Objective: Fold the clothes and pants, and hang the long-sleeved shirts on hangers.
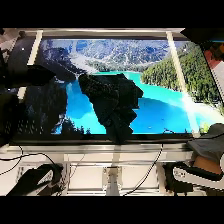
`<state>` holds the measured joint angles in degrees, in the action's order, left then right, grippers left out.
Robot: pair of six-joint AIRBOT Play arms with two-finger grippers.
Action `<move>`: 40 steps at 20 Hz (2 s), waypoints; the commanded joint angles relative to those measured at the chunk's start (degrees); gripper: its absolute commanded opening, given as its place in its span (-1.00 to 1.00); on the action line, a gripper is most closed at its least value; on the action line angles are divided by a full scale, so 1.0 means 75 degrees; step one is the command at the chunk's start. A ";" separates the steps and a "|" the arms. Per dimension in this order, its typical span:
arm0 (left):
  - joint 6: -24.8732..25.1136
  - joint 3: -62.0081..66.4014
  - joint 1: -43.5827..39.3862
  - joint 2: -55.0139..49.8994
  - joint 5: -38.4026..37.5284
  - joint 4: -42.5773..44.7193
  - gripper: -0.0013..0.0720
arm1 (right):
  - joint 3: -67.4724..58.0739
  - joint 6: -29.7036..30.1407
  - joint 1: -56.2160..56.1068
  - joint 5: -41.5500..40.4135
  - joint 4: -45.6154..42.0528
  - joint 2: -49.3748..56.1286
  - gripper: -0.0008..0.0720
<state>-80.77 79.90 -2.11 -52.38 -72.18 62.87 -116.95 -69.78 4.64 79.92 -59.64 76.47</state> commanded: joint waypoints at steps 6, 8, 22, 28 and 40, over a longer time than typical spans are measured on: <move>0.0003 0.0000 -0.0006 0.0006 0.0003 0.0000 -0.89 | 0.0000 0.0000 -0.0006 0.0000 0.0003 -0.0003 -0.93; 0.0003 0.0000 -0.0006 0.0006 0.0006 -0.0015 -0.89 | 0.0000 0.0000 -0.0006 0.0000 0.0003 -0.0003 -0.93; 0.0047 -0.0003 -0.0248 -0.0248 -0.0192 -0.0041 -0.90 | 0.0140 -0.0775 0.0003 -0.0475 0.0128 0.0003 -0.94; -0.0554 -0.0006 -0.2836 -0.1542 0.0565 0.2037 -0.90 | 0.1405 -0.0752 0.0041 -0.0554 0.1055 0.0003 -0.95; -0.1810 -0.0003 -0.5356 -0.4386 0.4071 0.2419 0.47 | 0.1635 -0.1766 0.1343 -0.0513 0.0079 0.0026 0.12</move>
<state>-93.56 79.83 -39.59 -81.49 -48.69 80.38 -104.79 -80.86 13.98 77.56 -56.88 76.51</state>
